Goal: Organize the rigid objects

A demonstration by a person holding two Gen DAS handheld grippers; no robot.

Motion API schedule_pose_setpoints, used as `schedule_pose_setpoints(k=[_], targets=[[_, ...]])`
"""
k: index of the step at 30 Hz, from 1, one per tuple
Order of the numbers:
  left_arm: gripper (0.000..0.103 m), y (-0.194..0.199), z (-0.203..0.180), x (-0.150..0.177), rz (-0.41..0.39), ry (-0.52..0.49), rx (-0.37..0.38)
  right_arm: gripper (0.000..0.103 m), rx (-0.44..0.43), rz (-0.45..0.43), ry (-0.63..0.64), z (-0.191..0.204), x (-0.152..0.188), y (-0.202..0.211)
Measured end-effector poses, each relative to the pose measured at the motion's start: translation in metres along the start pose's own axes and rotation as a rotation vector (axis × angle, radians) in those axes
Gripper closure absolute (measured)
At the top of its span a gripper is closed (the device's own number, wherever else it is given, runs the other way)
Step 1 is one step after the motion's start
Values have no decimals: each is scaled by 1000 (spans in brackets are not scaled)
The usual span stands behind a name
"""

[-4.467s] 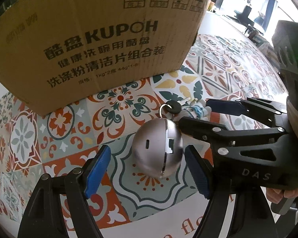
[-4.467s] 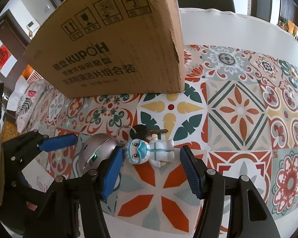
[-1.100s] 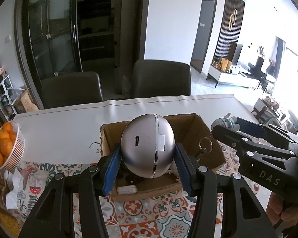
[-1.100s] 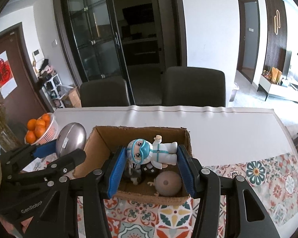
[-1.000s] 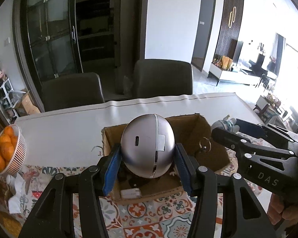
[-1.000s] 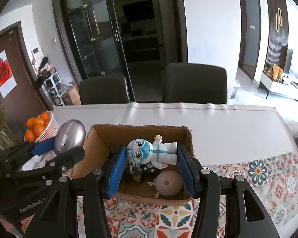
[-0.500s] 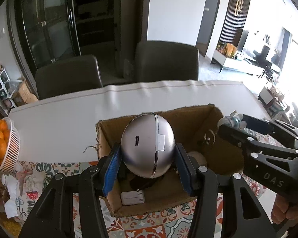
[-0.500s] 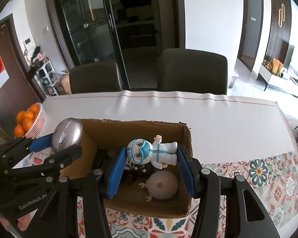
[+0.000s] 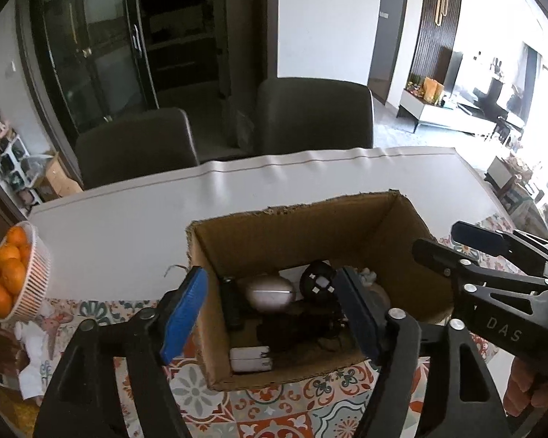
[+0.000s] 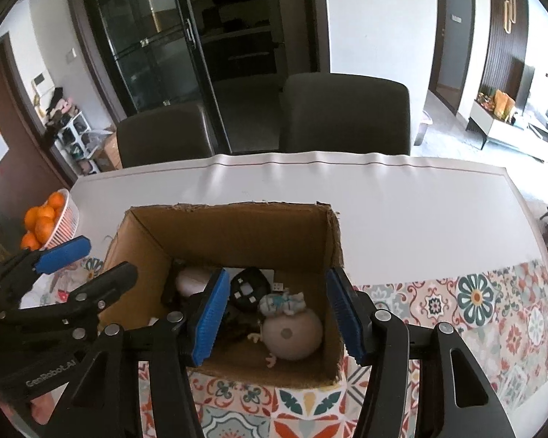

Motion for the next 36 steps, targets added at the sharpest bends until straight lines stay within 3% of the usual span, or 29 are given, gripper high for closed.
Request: schedule_pose_setpoints(k=[7, 23, 36], targets=[[21, 38, 2, 3, -64, 18, -73, 45, 3, -63, -47, -8, 7, 32], [0, 145, -1, 27, -236, 62, -200, 23, 72, -287, -39, -8, 33, 147], [0, 206, -14, 62, -300, 84, -234, 17, 69, -409, 19, 3, 66, 214]])
Point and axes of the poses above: each gripper's, at about its wrist camera, not at the fingertips, and y roughly against the way its jaws point, z to its left, x to its underside, the point moved 10 cm from there along -y, roughly the way its jaws point, and after that the axes turned 15 degrees about -y, right-handed, at the moved point
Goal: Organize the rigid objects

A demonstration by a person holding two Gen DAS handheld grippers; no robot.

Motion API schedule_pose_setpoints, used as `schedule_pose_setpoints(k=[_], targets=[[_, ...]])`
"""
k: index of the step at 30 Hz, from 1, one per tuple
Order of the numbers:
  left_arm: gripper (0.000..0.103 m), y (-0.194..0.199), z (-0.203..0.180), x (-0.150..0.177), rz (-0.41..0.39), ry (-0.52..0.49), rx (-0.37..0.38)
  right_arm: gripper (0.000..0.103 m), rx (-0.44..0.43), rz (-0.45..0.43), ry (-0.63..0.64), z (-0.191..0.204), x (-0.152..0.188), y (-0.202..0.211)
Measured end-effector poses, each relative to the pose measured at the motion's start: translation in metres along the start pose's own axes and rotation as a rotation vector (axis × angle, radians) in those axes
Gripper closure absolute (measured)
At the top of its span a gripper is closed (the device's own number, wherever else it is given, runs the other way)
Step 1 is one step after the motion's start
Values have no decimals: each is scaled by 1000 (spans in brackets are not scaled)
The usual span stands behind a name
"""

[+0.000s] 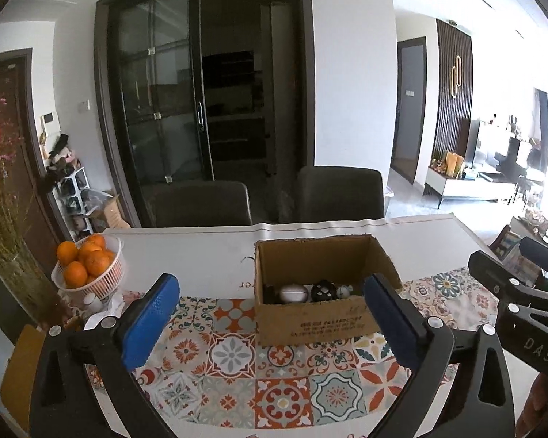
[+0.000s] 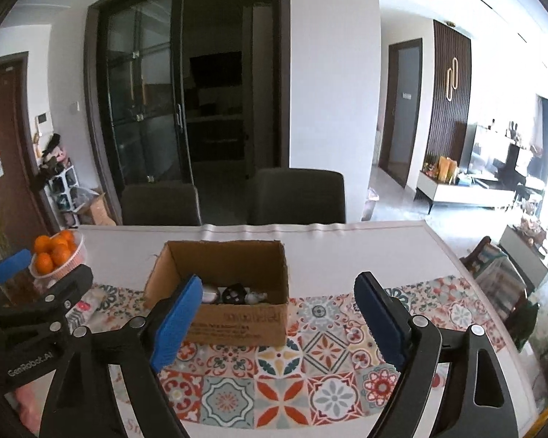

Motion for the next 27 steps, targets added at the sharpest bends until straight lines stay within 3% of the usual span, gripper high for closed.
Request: schedule_pose_setpoints(k=[12, 27], targets=[[0, 48, -9, 7, -50, -18, -12, 15, -24, -31, -29, -4, 9, 43], [0, 67, -9, 11, -71, -13, -14, 15, -40, -40, -31, -6, 15, 63]])
Point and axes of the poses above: each gripper's, at about its wrist camera, not at the fingertips, and y roughly against the way its jaws point, z to its left, x to its underside, the point moved 10 cm from there along -y, roughly the way its jaws point, and after that the axes turned 15 degrees about -y, right-handed, at the moved point
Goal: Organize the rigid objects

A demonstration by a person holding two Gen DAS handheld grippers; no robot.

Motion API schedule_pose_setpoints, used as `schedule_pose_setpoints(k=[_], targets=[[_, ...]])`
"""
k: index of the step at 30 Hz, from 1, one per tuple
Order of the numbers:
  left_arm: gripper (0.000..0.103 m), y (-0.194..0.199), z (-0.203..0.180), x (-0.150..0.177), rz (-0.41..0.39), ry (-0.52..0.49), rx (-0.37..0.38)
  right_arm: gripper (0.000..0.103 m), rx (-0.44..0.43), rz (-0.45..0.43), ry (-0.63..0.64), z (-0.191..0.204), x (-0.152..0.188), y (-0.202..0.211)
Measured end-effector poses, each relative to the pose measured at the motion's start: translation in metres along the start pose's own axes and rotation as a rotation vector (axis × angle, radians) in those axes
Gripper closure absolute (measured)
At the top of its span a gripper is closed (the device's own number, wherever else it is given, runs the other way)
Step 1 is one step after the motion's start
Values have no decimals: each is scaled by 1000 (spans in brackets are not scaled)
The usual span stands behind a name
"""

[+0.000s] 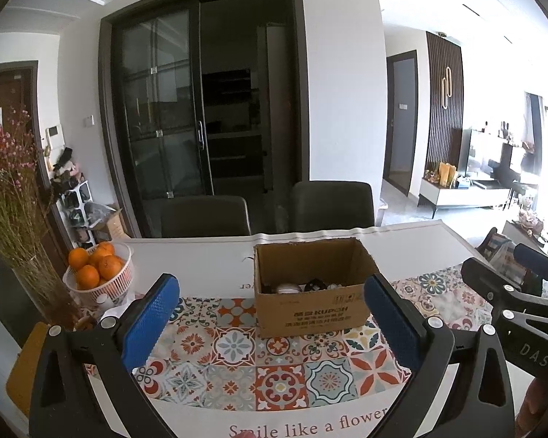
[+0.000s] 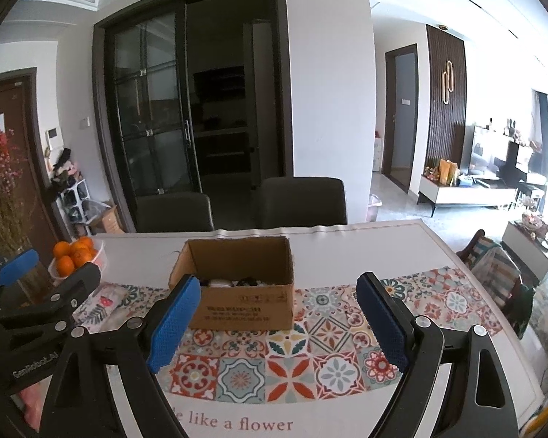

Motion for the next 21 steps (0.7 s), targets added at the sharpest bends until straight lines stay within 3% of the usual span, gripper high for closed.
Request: schedule_pose_setpoints(k=[21], targets=[[0, -6, 4, 8, 17, 15, -5, 15, -8, 16, 4, -2, 8, -3]])
Point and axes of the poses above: each gripper's, at about its wrist camera, not at the fingertips, and y roughly against the way its jaws point, z to its left, x to its underside, the point moved 10 cm from there along -y, roughly the way its jaws point, and after that the axes turned 15 degrees about -y, right-handed, at the moved point
